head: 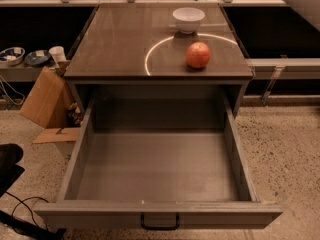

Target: Place green rice chip bag into top drawer

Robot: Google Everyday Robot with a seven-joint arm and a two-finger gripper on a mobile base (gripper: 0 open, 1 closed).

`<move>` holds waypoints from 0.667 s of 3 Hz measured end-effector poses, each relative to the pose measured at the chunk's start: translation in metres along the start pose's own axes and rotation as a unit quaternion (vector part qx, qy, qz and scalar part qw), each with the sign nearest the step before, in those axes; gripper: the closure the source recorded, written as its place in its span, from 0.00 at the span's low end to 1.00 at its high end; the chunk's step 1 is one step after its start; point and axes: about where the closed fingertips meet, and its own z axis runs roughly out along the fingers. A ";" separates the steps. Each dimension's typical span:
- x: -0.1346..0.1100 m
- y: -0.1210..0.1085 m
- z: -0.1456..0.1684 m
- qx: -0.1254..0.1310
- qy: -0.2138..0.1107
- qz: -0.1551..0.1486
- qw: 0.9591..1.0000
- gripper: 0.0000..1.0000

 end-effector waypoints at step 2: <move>0.062 0.057 -0.057 -0.047 0.025 -0.009 0.999 1.00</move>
Offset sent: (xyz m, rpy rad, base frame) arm -0.1536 -0.0062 -0.1172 -0.0842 0.2004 0.1322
